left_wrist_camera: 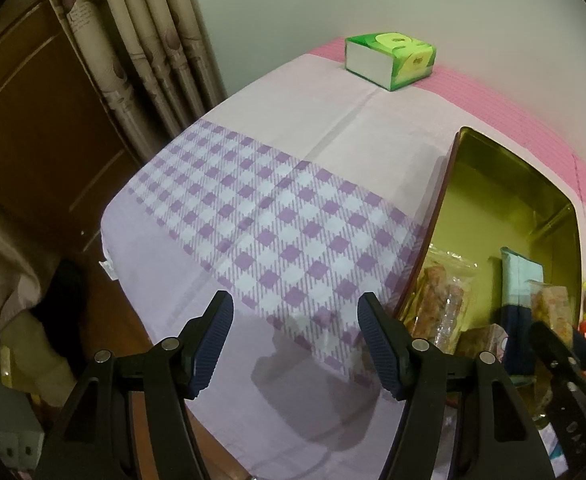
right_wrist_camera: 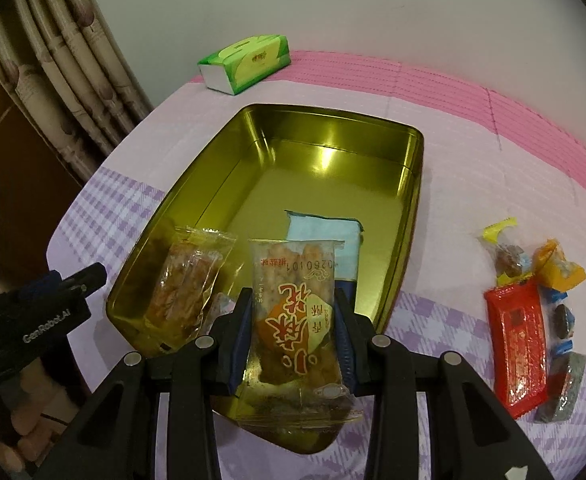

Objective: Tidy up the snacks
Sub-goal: 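Carry the gold-printed pastry bag over the gold tin, lower it, open right gripper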

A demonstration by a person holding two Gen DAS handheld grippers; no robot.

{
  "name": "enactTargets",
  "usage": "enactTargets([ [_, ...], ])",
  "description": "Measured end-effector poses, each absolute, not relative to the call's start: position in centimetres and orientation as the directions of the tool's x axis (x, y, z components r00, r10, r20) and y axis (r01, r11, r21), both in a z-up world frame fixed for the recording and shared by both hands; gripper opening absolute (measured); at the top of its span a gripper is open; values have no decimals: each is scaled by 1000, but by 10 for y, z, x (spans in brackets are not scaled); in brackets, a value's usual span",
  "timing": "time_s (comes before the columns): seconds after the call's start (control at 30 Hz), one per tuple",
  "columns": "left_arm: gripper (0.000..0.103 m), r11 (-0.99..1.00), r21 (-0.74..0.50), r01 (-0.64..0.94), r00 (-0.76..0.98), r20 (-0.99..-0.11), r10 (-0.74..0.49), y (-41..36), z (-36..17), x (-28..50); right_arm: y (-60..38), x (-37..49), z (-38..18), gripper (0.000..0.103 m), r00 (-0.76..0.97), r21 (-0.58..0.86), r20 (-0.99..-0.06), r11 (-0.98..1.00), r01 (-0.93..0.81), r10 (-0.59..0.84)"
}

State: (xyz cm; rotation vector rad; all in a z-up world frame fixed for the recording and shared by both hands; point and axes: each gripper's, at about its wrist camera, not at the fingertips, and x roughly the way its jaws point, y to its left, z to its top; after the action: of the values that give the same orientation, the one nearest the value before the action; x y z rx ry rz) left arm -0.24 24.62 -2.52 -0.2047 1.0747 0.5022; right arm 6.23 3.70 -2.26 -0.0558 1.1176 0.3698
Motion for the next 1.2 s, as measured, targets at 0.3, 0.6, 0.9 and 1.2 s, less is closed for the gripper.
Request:
enactTargets([
  [0.3,65,868,70,-492,372,-884,282,246,-25,-2,72,74,-42,35,372,120,-895,936,-331,246],
  [0.6,65,873,69,-483,372,-886,276,243,-27,-4,76,75,-48,37,362,125,-897,932,-341,253],
  [0.9,65,884,80,-461,377,-884,277,237,-26,-2,76,73,-45,42,366,139,-891,928,-345,270],
  [1.2,65,891,86,-445,381,-882,276,233,-26,-1,56,65,-24,43,408,159,-864,928,-337,296],
])
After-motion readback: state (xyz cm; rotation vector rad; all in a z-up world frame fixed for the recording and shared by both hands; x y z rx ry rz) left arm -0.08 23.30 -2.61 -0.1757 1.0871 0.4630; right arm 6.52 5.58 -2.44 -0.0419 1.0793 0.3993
